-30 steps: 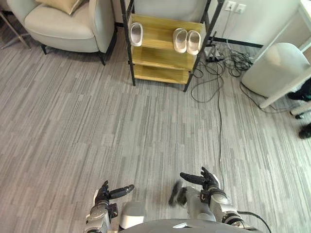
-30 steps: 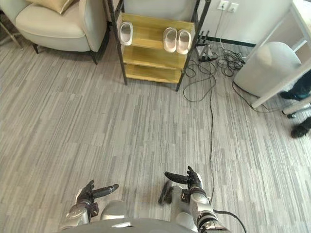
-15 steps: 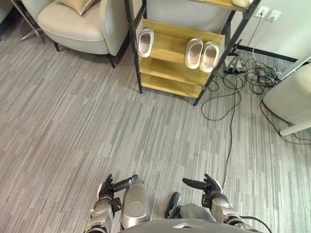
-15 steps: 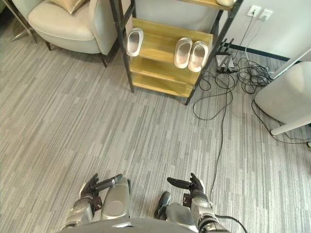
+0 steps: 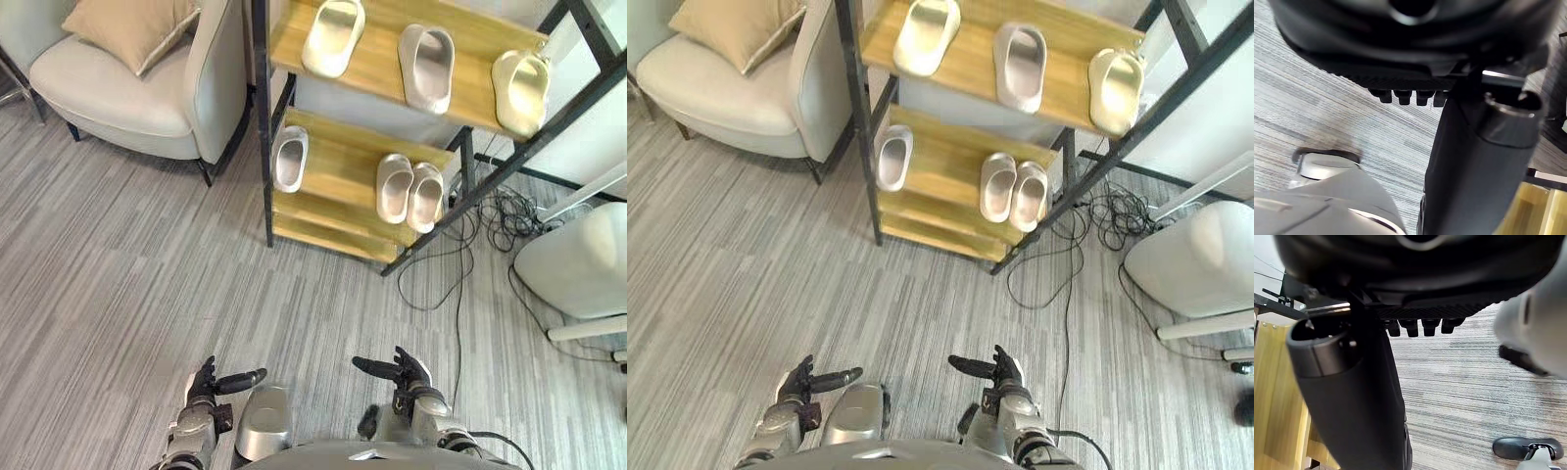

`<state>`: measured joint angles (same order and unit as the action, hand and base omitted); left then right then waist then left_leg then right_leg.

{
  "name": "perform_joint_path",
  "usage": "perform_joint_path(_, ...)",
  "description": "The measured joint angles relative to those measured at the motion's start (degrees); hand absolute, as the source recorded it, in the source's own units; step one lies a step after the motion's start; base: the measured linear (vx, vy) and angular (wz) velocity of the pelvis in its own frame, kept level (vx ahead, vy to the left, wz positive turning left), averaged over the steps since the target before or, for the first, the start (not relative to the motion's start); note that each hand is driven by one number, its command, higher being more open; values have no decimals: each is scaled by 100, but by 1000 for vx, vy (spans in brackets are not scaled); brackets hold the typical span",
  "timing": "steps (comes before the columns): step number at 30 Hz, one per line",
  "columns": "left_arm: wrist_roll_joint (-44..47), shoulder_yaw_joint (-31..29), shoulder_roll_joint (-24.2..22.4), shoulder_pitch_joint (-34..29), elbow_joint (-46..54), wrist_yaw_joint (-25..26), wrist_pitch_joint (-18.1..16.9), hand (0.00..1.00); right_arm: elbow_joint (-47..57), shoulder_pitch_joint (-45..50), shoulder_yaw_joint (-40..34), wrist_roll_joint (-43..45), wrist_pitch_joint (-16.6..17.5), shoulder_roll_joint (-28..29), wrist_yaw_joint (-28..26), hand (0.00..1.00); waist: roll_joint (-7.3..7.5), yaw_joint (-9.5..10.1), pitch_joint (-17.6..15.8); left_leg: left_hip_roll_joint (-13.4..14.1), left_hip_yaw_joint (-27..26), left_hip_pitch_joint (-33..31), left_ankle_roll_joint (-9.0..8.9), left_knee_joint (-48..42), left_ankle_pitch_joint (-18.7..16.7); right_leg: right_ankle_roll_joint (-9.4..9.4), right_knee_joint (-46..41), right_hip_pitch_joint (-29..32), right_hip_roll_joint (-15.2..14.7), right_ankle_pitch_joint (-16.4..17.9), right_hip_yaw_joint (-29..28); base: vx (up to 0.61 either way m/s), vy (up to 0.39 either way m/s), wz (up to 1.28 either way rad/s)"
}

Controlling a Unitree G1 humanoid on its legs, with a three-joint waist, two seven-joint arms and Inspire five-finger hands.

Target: Organize the slippers on the shoe rack

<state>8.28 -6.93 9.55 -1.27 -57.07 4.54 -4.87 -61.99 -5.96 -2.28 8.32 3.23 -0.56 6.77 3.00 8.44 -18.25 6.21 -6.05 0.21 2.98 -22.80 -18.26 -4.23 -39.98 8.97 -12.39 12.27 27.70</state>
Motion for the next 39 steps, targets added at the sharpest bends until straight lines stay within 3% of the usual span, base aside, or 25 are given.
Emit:
perform_joint_path(2, -5, 1, -25, 38, -3, -10, -2, 100, 36, -33, -2, 4, 4, -18, -4, 100, -42, -61, -7, 69, 114, 130, -8, 138, 0, 30, 865, 173, 300, -34, -21, 337, -87, 36)
perform_joint_path(4, -6, 0, -77, 49, -4, -9, -5, 100, 47, -92, 1, 6, 0, -19, -6, 100, -55, -102, 2, 144, 207, 375, -191, 317, -37, 40, 2358, 392, 719, -539, -253, 488, -181, 53)
perform_joint_path(5, -9, 1, -86, -29, -55, -11, -8, 100, 47, -6, -3, 15, 8, -18, -4, 100, 76, -103, 81, 64, 274, 625, -497, 362, -213, 110, 3156, 389, 815, -1663, -516, 591, -218, 61)
perform_joint_path(6, -13, -47, -97, -10, -143, -39, -4, 100, 39, 28, -5, 10, 24, -70, -2, 100, 0, -110, 111, 92, 419, 771, -622, 363, -317, 667, 2933, 353, 836, -1943, -572, 512, -195, 55)
perform_joint_path(9, -110, -59, -272, -30, -176, -28, -9, 100, 42, -10, -119, 10, 28, -165, 2, 100, -282, -98, 243, 420, 655, 680, -701, 70, -259, 701, 2512, 399, 1025, -1346, -432, 375, -164, 25)
perform_joint_path(10, -118, -71, -318, -35, -181, -28, -5, 100, 37, 1, -170, 10, 24, -170, 4, 100, -323, -105, 264, 475, 763, 536, -776, -249, -218, 721, 2474, 362, 1065, -1232, -379, 526, -270, 28)
perform_joint_path(11, -128, -127, -313, -25, -184, -85, -3, 100, 36, 52, -223, 15, -2, -166, 7, 100, -376, -112, 250, 559, 939, 163, -978, -1147, -7, 744, 2520, 168, 1151, -1085, -290, 474, -260, 27)
perform_joint_path(12, -132, -130, -330, -21, -178, -86, -3, 100, 39, 120, -225, 21, -16, -162, 12, 100, -404, -119, 236, 627, 1000, -166, -1055, -1993, 343, 766, 2659, -73, 1228, -1010, -255, 416, -221, 23)
perform_joint_path(13, -133, -131, -320, -18, -170, -86, -5, 100, 41, 138, -223, 22, -21, -154, 15, 100, -405, -102, 231, 707, 994, -383, -1050, -2470, 454, 782, 2765, -237, 1268, -989, -241, 363, -162, 15)
perform_joint_path(14, -138, -128, -291, 4, -158, -89, -17, 100, 32, 214, -257, 37, -22, -131, 21, 100, -395, -81, 228, 838, 804, -787, -1044, -3204, 281, 785, 3042, -591, 1364, -984, -236, 319, -94, 9)
perform_joint_path(15, -136, -127, -284, 15, -148, -95, -23, 100, 29, 239, -306, 71, -24, -120, 23, 100, -372, -80, 219, 842, 722, -941, -1036, -3264, 166, 777, 3146, -739, 1369, -991, -235, 243, -39, 4)
perform_joint_path(17, -133, -119, -249, 14, -50, -94, -40, 100, 26, 215, -329, 76, -23, -109, 55, 100, -320, -70, 204, 815, 516, -1196, -978, -2803, -60, 733, 3321, -945, 1343, -1019, -302, 202, 80, -12)
perform_joint_path(19, -126, -109, -245, 37, -46, -91, -78, 100, 19, 142, -330, 76, -20, -129, 101, 100, -304, -60, 197, 709, 558, -1319, -936, -1572, -120, 640, 3406, -1012, 1296, -1068, -432, 175, 209, -32)
perform_joint_path(20, -124, -82, -239, 45, -68, -82, -71, 100, 7, 67, -331, 75, -7, -157, 124, 100, -306, -73, 184, 541, 807, -1274, -940, -566, 433, 472, 3411, -1029, 1232, -1080, -574, 163, 267, -37)
perform_joint_path(21, -125, -64, -230, 48, -77, -83, -62, 100, -16, 55, -319, 76, 2, -140, 138, 100, -218, -44, 180, 431, 729, -1125, -850, -430, 502, 371, 3452, -1053, 1167, -1088, -657, 190, 298, -24)
perform_joint_path(22, -126, -11, -133, 34, -74, -70, -66, 100, -18, 97, -273, 75, -4, -50, 130, 100, -30, -53, 250, 250, 651, -1021, -796, -244, 574, 281, 3568, -1074, 1031, -1123, -702, 112, 141, -3)
perform_joint_path(28, -182, 171, -62, 18, -174, -80, -18, 100, 36, 172, -127, 74, 7, 46, 63, 100, 4, -103, 309, -35, 416, -761, -737, -218, 511, 50, 3893, -1330, 784, -1291, -977, 72, 146, -15)
perform_joint_path(34, -330, 243, -3, -88, -333, -108, 24, 100, 42, 465, -96, 74, 6, 9, 51, 100, 17, -250, 499, -38, 330, -415, -632, 173, 562, 78, 3997, -1408, 821, -1350, -1187, -3, -9, -19)
perform_joint_path(39, -344, 390, 8, -214, -366, -131, 37, 100, 44, 632, 77, 69, -8, -160, -47, 100, -24, -262, 689, -78, 248, -247, -579, 420, 667, 73, 4182, -1490, 816, -1470, -1273, -12, -20, -10)
